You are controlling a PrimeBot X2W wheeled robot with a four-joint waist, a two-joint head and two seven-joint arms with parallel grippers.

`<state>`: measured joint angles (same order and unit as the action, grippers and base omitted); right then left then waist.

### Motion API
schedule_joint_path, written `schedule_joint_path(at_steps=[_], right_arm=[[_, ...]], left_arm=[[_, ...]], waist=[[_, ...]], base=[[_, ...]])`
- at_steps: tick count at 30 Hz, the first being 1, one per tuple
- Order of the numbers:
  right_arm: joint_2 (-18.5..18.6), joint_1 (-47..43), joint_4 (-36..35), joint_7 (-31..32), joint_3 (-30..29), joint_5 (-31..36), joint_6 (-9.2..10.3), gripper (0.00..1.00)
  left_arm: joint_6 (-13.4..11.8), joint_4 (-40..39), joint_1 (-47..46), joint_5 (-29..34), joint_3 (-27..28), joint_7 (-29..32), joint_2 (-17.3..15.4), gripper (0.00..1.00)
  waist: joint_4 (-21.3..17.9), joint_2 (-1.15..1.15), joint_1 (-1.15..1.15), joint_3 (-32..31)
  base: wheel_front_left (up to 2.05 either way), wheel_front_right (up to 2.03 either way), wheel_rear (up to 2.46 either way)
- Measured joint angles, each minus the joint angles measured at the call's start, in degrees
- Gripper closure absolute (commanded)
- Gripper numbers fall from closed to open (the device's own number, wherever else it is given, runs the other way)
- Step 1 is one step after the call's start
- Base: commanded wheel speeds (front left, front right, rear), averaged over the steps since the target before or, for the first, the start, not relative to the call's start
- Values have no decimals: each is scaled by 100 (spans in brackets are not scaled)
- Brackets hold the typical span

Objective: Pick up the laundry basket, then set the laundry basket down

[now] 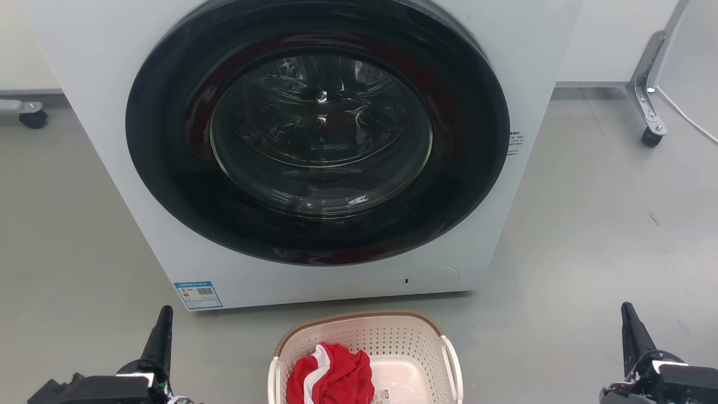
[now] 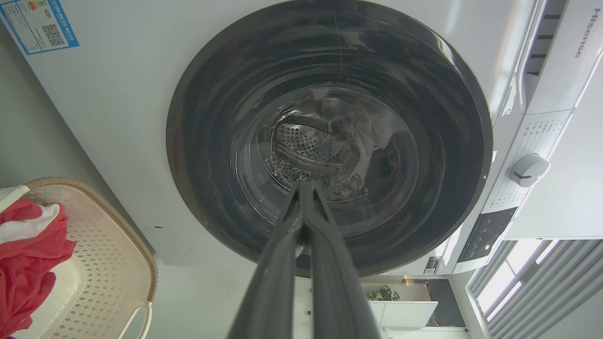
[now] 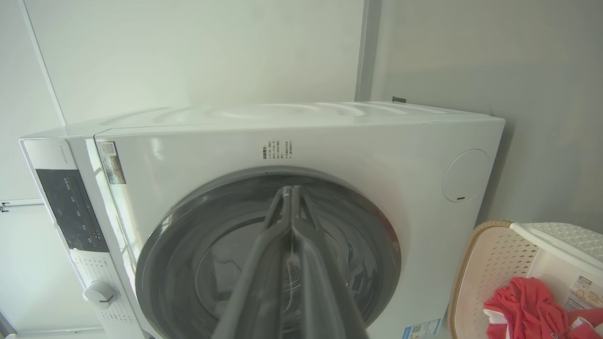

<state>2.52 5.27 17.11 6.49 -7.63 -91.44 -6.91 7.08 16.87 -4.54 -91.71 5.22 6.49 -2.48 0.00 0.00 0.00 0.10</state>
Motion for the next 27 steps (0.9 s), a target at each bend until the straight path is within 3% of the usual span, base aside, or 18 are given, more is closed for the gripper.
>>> schedule_joint_path(at_steps=[27], right_arm=[[-1,0,0,0,0,-7,0,100]], left_arm=[[0,7,0,0,-1,0,0,100]], waist=[[0,0,0,0]], base=[[0,0,0]])
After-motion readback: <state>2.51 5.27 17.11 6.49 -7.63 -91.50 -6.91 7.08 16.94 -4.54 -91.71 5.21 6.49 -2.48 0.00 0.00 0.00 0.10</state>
